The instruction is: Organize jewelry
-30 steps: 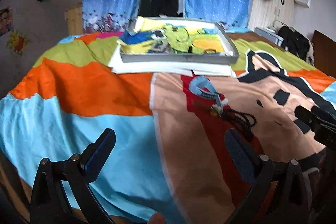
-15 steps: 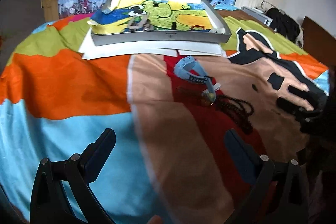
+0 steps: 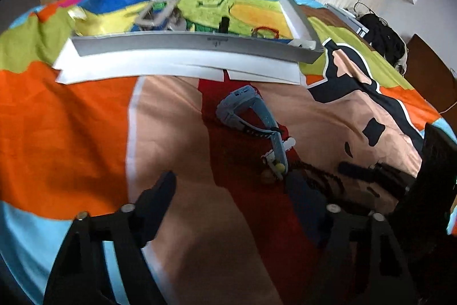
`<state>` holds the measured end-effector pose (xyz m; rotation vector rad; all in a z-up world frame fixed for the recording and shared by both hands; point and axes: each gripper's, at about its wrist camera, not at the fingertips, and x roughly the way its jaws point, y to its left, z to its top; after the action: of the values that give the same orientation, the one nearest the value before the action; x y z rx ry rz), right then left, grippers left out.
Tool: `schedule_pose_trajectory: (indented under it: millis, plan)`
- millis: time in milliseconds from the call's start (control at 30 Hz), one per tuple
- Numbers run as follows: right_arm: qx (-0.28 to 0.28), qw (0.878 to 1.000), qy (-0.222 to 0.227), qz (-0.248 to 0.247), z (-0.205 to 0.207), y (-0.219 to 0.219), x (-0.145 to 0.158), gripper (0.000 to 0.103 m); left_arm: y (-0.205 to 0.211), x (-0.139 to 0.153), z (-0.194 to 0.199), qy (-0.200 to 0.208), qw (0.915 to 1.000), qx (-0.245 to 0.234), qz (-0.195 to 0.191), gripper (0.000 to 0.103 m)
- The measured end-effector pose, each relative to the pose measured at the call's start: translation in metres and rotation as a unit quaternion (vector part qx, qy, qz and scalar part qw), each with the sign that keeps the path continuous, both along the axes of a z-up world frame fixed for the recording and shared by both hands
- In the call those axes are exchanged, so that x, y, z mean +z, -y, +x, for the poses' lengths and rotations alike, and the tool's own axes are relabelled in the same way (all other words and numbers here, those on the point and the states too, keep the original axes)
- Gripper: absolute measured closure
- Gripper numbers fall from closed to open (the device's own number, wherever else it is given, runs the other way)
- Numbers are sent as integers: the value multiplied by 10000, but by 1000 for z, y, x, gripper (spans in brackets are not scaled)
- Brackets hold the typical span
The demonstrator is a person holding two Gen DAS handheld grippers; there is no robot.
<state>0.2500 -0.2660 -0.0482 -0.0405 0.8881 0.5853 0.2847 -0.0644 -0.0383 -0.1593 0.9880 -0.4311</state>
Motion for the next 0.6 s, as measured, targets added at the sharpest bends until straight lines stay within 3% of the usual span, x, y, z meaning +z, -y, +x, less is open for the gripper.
schedule_pose_trajectory:
  millis: [67, 133, 300, 433, 500, 600]
  plan:
    - [-60, 9997, -190, -141, 6, -4, -9, 40, 1, -7, 14, -290, 9996, 1, -76, 42]
    - [-117, 9994, -282, -160, 10, -5, -13, 40, 2, -14, 25, -580, 9982, 12, -122, 64]
    - [-190, 9984, -444, -305, 16, -12, -20, 40, 1, -22, 36, -884, 9958, 81, -227, 96]
    - [-320, 9978, -515, -274, 12, -13, -22, 43, -3, -19, 29, -759, 9969, 103, -175, 101]
    - [-399, 9974, -550, -239, 10, -13, -22, 50, -3, -17, 21, -704, 9973, 42, -180, 101]
    - [-557, 9962, -654, -163, 5, -11, -22, 72, 2, -18, 11, -664, 9977, -38, -148, 101]
